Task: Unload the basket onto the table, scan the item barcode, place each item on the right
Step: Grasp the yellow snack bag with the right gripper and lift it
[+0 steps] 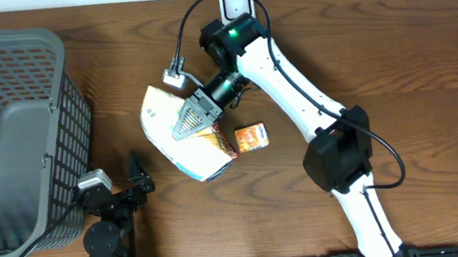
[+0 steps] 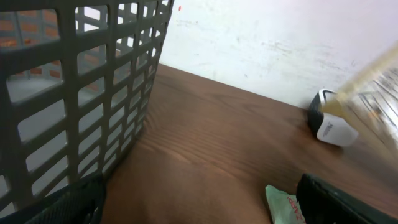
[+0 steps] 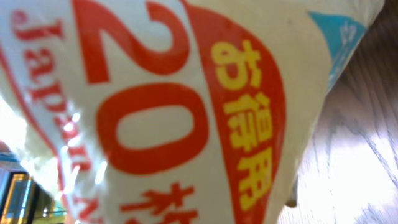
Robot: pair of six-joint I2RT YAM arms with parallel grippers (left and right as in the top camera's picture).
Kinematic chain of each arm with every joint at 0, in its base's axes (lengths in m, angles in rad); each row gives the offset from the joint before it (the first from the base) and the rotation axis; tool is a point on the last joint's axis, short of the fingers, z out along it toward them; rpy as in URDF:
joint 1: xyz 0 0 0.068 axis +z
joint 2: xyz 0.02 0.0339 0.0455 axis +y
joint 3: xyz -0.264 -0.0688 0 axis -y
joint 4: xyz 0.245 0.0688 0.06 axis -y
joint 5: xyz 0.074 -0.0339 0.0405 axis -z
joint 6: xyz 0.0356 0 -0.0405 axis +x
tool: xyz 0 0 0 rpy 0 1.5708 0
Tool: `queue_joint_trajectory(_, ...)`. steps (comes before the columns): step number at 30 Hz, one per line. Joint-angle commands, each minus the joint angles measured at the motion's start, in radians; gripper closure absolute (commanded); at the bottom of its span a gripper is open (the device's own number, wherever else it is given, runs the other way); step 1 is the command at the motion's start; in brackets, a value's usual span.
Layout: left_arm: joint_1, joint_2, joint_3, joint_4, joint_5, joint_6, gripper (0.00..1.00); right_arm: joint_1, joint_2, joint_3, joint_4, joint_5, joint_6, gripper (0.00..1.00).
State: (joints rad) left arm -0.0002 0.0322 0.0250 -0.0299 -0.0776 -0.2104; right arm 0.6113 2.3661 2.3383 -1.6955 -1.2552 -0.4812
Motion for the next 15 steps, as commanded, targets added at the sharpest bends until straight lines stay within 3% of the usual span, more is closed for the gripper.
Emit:
queue_joint_trajectory(1, 0.003, 0.000, -0.019, -0.037, -0.010, -0.005, 0.02, -0.010, -0.147, -0.169, -0.003, 0.013, -0.108, 0.99)
queue_joint_trajectory(9, 0.003, 0.000, -0.019, -0.037, -0.010, -0.005, 0.02, -0.097, -0.462, -0.713, -0.003, -0.069, -0.373, 0.99)
queue_joint_trajectory(15, 0.003, 0.000, -0.019, -0.037, -0.010, -0.005, 0.02, -0.198, -0.645, -1.015, -0.006, -0.200, -0.513, 0.99)
